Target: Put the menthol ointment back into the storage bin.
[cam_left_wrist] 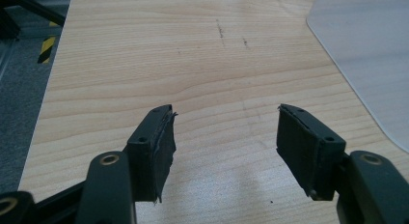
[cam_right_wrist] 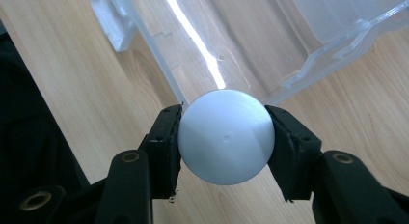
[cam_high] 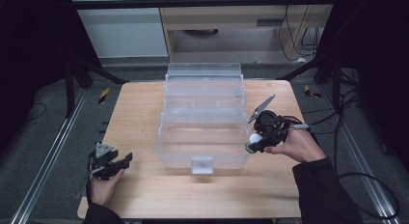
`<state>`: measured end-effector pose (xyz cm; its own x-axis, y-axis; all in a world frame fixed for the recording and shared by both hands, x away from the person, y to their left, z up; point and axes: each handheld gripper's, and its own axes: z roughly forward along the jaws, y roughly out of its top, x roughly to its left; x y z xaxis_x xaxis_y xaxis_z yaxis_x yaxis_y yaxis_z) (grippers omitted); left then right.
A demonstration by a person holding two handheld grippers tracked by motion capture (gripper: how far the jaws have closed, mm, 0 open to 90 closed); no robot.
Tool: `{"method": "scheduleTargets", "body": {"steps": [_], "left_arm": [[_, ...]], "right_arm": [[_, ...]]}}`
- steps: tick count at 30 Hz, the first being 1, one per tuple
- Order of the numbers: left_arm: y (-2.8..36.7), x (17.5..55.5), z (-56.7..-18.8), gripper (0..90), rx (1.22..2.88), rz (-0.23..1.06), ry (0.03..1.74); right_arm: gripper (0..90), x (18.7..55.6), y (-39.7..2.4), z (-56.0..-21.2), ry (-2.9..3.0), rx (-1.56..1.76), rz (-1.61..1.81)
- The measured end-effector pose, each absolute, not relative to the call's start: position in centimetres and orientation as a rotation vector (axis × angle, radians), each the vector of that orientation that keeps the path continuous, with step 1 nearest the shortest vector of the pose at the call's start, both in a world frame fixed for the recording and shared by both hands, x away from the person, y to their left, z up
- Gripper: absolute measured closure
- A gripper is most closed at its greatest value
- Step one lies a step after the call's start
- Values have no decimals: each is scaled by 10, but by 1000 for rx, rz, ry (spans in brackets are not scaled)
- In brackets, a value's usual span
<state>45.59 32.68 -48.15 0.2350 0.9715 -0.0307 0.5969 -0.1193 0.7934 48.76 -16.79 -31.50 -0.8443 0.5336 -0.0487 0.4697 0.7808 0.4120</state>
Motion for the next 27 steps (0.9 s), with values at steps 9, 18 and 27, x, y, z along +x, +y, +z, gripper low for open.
{"method": "scheduleTargets", "body": {"steps": [9, 18, 27], "left_arm": [[327, 456, -481, 383, 1808, 679, 1446], [327, 456, -482, 383, 1807, 677, 1445], [328, 456, -481, 383, 1804, 676, 1444]], "right_arm": [[503, 500, -158, -319, 2803, 781, 578], [503, 516, -149, -331, 2812, 774, 584], [503, 525, -139, -346, 2814, 766, 585]]}}
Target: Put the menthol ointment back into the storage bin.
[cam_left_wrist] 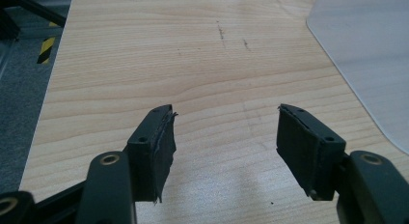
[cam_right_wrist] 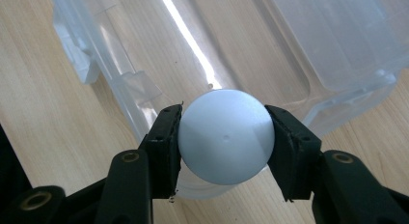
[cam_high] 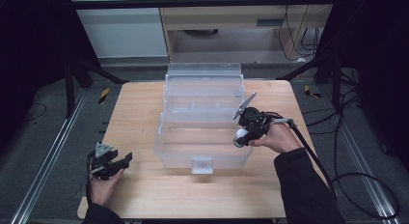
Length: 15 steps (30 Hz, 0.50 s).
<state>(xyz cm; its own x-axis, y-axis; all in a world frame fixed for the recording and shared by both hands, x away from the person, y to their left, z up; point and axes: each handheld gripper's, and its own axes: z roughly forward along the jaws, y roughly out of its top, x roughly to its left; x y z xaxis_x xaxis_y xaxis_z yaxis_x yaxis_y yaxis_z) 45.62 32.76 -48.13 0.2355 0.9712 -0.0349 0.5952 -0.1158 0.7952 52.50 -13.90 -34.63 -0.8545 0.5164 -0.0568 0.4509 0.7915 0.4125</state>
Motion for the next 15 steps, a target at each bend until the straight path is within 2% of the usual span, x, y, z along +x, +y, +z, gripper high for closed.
{"method": "scheduleTargets", "body": {"steps": [15], "left_arm": [[327, 456, -481, 383, 1804, 678, 1444]], "right_arm": [[503, 526, -136, -371, 2847, 762, 574]]}}
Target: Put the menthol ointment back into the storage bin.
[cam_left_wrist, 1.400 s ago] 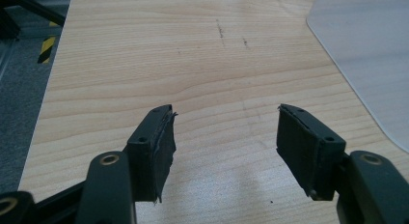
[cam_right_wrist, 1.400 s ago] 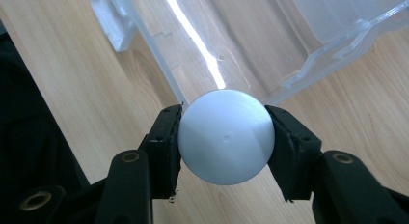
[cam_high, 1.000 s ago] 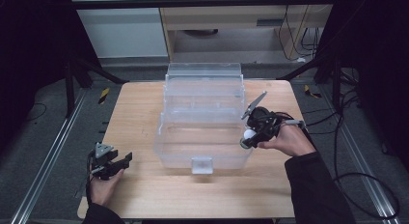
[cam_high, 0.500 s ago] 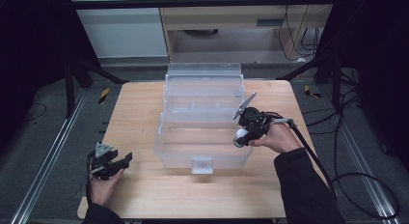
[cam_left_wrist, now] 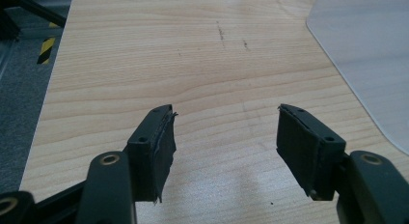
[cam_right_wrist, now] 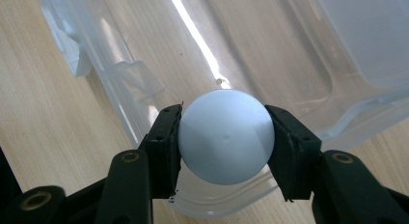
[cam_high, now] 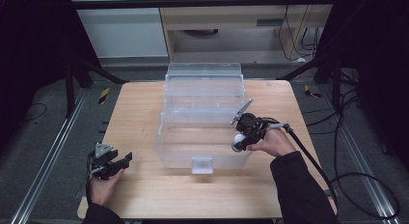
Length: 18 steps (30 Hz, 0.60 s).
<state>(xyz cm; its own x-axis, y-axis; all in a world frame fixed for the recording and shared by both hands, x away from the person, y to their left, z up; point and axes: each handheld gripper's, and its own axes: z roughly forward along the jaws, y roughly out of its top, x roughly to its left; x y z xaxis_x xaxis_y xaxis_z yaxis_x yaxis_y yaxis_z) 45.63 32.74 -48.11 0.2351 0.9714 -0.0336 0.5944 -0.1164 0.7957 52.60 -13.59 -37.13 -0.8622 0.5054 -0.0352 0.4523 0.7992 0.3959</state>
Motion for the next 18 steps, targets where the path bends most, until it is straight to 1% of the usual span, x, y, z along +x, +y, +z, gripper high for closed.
{"method": "scheduleTargets", "body": {"steps": [18], "left_arm": [[328, 456, -481, 383, 1803, 678, 1445]], "right_arm": [[503, 527, -137, -389, 2879, 770, 519]]}}
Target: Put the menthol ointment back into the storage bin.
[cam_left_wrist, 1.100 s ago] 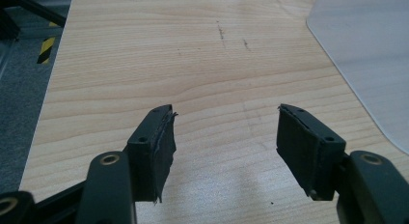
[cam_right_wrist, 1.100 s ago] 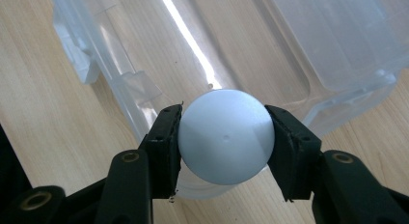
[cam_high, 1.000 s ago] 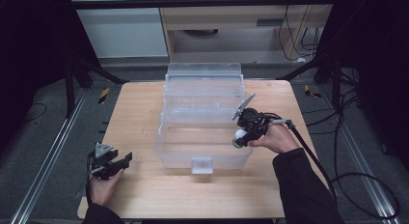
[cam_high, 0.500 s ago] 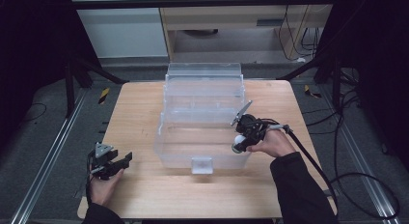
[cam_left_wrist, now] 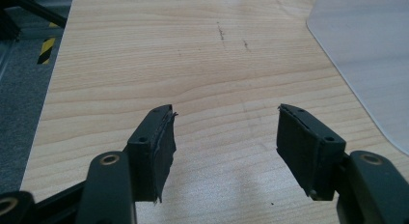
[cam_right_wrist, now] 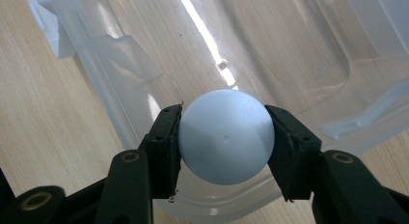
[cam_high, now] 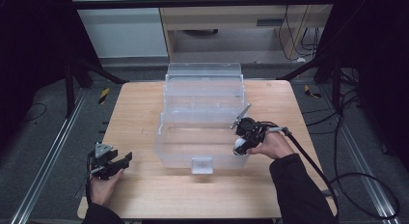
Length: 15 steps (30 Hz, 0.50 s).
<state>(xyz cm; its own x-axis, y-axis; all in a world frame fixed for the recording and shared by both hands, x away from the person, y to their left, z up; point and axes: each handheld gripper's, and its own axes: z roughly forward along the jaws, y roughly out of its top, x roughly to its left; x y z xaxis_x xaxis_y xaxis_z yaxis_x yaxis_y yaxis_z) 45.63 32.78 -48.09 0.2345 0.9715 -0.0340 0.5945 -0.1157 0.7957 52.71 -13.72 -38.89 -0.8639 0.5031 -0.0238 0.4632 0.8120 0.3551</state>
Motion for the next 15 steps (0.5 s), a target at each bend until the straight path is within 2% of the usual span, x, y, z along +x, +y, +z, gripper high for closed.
{"method": "scheduleTargets", "body": {"steps": [15], "left_arm": [[328, 456, -481, 383, 1804, 679, 1444]], "right_arm": [[502, 528, -139, -398, 2894, 785, 508]]}}
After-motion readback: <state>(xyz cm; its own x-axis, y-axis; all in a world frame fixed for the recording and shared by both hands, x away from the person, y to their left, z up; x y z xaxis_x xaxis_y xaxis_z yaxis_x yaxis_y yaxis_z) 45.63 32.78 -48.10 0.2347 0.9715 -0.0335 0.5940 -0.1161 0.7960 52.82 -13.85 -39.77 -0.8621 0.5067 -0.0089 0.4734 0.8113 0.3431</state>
